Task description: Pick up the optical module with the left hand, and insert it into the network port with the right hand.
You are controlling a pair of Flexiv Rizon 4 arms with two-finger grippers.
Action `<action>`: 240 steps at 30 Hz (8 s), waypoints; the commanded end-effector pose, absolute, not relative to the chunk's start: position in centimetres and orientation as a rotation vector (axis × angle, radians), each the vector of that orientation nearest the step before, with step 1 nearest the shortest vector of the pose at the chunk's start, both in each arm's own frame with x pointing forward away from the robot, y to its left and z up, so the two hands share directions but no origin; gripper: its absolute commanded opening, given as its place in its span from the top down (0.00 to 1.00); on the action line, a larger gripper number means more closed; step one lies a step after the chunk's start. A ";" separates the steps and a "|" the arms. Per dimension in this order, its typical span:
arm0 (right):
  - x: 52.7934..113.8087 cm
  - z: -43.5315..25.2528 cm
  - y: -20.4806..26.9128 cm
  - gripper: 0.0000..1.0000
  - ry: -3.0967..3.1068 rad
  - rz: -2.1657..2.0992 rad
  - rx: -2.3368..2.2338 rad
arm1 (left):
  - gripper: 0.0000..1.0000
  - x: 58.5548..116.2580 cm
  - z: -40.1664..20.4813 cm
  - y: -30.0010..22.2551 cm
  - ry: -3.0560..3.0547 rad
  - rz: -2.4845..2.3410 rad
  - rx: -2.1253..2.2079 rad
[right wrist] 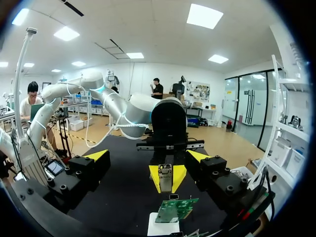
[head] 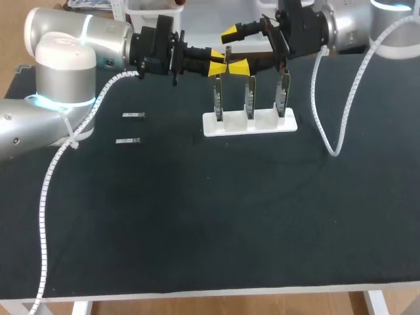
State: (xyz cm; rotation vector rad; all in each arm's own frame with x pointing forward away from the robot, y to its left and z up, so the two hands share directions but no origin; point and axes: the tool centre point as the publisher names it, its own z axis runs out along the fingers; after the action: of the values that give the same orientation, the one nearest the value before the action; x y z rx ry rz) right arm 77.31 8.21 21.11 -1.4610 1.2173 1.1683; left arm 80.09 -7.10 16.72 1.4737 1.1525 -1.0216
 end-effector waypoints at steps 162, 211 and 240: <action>78.2 20.1 8.8 1.00 1.226 1.185 -1.461 | 0.00 81.6 16.4 -1.3 1.358 -0.922 1.494; 78.9 19.3 10.0 1.00 1.272 1.157 -1.658 | 0.00 81.6 16.4 -1.3 1.358 -0.922 1.494; 81.1 18.1 10.3 1.00 1.265 1.199 -1.661 | 0.00 81.6 16.4 -1.3 1.358 -0.922 1.494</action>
State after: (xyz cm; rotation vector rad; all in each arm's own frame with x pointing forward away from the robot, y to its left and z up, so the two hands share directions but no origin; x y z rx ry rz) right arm 80.06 10.10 18.23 -1.6473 1.2782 1.1749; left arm 81.72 -1.28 16.46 1.4968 1.3596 -0.9275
